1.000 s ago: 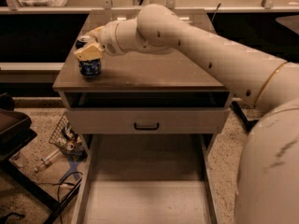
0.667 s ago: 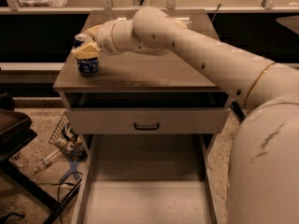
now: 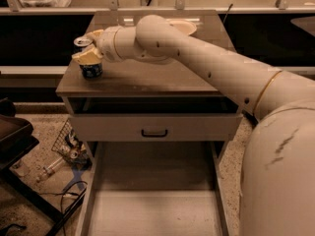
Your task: Pick pepsi can from middle drawer and place on counter
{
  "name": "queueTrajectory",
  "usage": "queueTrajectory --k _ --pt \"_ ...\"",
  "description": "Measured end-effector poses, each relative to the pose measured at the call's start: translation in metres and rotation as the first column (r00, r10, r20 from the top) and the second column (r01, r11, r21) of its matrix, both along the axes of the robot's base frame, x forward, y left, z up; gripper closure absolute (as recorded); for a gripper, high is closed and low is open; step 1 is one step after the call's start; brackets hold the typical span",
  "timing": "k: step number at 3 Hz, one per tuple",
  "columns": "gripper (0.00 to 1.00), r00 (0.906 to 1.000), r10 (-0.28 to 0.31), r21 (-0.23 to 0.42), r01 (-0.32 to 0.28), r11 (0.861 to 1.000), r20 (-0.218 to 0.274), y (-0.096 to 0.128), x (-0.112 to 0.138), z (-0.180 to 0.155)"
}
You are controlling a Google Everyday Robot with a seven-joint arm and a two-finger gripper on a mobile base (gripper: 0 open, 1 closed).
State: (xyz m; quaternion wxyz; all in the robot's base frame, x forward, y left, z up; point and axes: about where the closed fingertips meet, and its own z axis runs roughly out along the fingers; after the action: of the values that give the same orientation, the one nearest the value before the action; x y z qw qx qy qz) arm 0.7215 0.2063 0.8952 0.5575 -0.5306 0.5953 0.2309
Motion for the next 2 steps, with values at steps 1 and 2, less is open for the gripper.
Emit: queueTrajectory --k 1,2 --pt "0.52 1.0000 0.004 0.000 -0.004 1.000 -0.001 0.0025 -0.0010 -0.0006" --pt "0.28 1.0000 0.004 0.000 -0.004 1.000 -0.001 0.0027 -0.0011 -0.0007"
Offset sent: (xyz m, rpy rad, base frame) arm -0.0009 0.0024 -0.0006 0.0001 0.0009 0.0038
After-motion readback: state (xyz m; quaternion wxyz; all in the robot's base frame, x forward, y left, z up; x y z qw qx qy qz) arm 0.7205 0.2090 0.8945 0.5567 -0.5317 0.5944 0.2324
